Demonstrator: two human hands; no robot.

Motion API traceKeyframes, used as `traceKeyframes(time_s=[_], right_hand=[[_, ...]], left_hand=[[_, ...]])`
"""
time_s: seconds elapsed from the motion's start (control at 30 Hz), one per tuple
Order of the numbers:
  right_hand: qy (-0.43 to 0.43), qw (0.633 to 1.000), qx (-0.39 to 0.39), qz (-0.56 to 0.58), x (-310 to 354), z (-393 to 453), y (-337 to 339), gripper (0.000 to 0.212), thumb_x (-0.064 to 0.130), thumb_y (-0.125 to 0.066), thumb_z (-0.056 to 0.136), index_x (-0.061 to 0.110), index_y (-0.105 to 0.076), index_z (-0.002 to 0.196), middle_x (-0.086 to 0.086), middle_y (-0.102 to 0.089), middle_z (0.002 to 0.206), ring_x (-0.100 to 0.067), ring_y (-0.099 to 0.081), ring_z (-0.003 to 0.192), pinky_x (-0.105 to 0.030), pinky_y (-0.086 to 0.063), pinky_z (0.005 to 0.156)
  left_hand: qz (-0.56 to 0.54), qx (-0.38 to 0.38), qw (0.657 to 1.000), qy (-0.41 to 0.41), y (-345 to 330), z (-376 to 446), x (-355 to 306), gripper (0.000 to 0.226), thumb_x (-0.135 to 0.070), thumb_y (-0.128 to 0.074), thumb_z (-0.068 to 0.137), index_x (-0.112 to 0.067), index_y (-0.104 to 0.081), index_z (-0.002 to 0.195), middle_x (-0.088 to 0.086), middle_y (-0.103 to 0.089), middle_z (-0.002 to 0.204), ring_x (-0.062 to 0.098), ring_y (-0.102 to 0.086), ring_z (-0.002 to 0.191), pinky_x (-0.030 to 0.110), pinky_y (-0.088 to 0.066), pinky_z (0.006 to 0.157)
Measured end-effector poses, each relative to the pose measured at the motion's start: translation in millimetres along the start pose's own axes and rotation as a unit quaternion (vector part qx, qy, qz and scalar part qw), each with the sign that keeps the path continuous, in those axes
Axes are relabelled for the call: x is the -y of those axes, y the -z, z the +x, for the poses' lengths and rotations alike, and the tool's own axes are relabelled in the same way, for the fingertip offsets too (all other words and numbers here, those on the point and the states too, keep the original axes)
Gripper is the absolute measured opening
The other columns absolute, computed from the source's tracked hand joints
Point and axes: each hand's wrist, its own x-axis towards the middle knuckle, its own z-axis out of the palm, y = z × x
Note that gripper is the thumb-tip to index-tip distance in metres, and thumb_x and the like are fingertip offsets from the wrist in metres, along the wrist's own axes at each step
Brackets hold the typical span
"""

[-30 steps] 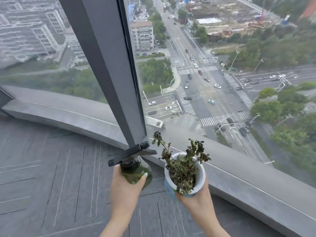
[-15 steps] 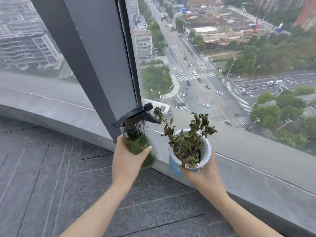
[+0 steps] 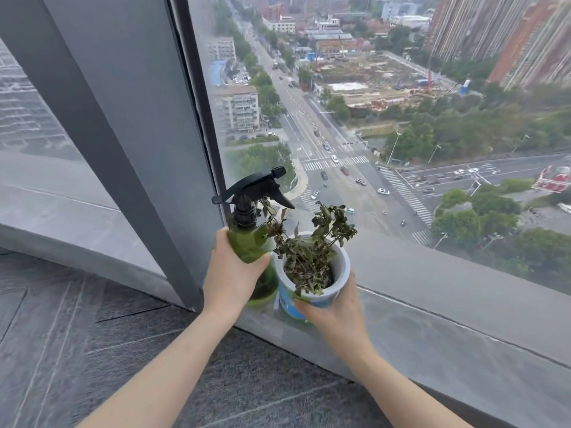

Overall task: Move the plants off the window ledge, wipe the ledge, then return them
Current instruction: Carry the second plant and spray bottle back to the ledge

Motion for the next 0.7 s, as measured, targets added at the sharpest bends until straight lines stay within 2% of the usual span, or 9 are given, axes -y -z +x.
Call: traceKeyframes(time_s=[0.1, 0.13, 0.2, 0.27, 0.33, 0.47, 0.57, 0.63, 0.7], right_hand=[[-0.018, 1.0, 0.004, 0.003, 4, -1, -2, 0.089, 0.04, -0.085, 0.052, 0.056, -0.03, 0.12, 0.029, -0.045, 0.126, 0.017, -0.041, 0.117, -0.001, -0.036, 0.088], [-0.03, 1.0, 0.007, 0.002, 7, -2, -2, 0.091, 0.033, -0.086, 0.054, 0.054, -0.03, 0.122, 0.028, -0.045, 0.126, 0.017, -0.041, 0.118, -0.003, -0.036, 0.091], [-0.056, 0.998, 0.013, -0.001, 18, -2, 0, 0.098, 0.022, -0.087, 0.055, 0.039, -0.031, 0.134, 0.016, -0.045, 0.134, 0.007, -0.042, 0.124, -0.017, -0.039, 0.101], [-0.173, 0.984, 0.027, -0.016, 47, -10, 9, 0.118, 0.022, -0.087, 0.059, 0.025, -0.01, 0.148, 0.001, -0.027, 0.152, -0.012, -0.029, 0.139, -0.035, -0.03, 0.113], [-0.292, 0.955, 0.042, -0.02, 84, -24, 27, 0.126, 0.024, -0.084, 0.065, 0.021, 0.01, 0.149, -0.002, -0.002, 0.159, -0.02, -0.012, 0.146, -0.041, -0.019, 0.116], [-0.328, 0.944, 0.016, -0.021, 175, -68, 80, 0.118, 0.026, -0.079, 0.072, 0.02, 0.01, 0.149, -0.001, 0.001, 0.159, -0.019, -0.009, 0.146, -0.037, -0.016, 0.115], [-0.371, 0.929, -0.002, -0.005, 247, -107, 129, 0.114, 0.034, -0.077, 0.073, 0.027, 0.007, 0.149, -0.001, -0.008, 0.159, -0.022, -0.022, 0.144, -0.04, -0.026, 0.114], [-0.394, 0.918, -0.038, 0.022, 302, -131, 157, 0.114, 0.036, -0.077, 0.072, 0.033, 0.007, 0.148, 0.0, -0.012, 0.159, -0.024, -0.028, 0.141, -0.046, -0.033, 0.111], [-0.398, 0.913, -0.076, 0.051, 361, -150, 183, 0.109, 0.034, -0.075, 0.075, 0.033, 0.004, 0.149, 0.001, -0.015, 0.158, -0.023, -0.032, 0.139, -0.046, -0.038, 0.107]], left_hand=[[0.016, 0.02, 1.0, 0.0, -1, 2, 2, 0.056, -0.035, -0.074, 0.07, -0.032, -0.033, 0.108, -0.008, -0.053, 0.107, 0.017, -0.054, 0.101, 0.042, -0.049, 0.085], [0.024, 0.031, 0.999, 0.009, -1, 4, 3, 0.059, -0.033, -0.074, 0.07, -0.03, -0.031, 0.111, -0.006, -0.052, 0.11, 0.018, -0.053, 0.105, 0.043, -0.048, 0.088], [0.041, 0.081, 0.993, 0.074, 2, 6, -2, 0.078, -0.027, -0.075, 0.069, -0.022, -0.025, 0.127, 0.005, -0.044, 0.128, 0.025, -0.043, 0.122, 0.046, -0.041, 0.099], [0.069, 0.152, 0.969, 0.183, 14, 0, -16, 0.103, -0.026, -0.078, 0.067, -0.016, -0.008, 0.142, 0.013, -0.023, 0.146, 0.03, -0.025, 0.135, 0.047, -0.029, 0.109], [0.095, 0.187, 0.946, 0.247, 37, -17, -40, 0.113, -0.028, -0.078, 0.068, -0.017, 0.002, 0.145, 0.015, -0.01, 0.152, 0.034, -0.021, 0.138, 0.047, -0.026, 0.111], [0.087, 0.198, 0.943, 0.253, 99, -69, -114, 0.1, -0.027, -0.075, 0.073, -0.019, -0.007, 0.145, 0.014, -0.015, 0.152, 0.033, -0.026, 0.136, 0.046, -0.028, 0.109], [0.071, 0.278, 0.921, 0.263, 146, -112, -191, 0.093, -0.034, -0.071, 0.076, -0.024, -0.008, 0.145, 0.009, -0.017, 0.154, 0.029, -0.027, 0.136, 0.045, -0.03, 0.108], [0.062, 0.332, 0.904, 0.261, 175, -136, -247, 0.091, -0.039, -0.068, 0.078, -0.024, -0.008, 0.145, 0.008, -0.017, 0.154, 0.027, -0.024, 0.138, 0.043, -0.027, 0.109], [0.052, 0.367, 0.896, 0.243, 201, -151, -307, 0.088, -0.04, -0.066, 0.078, -0.024, -0.011, 0.144, 0.008, -0.019, 0.153, 0.025, -0.023, 0.139, 0.041, -0.025, 0.111]])
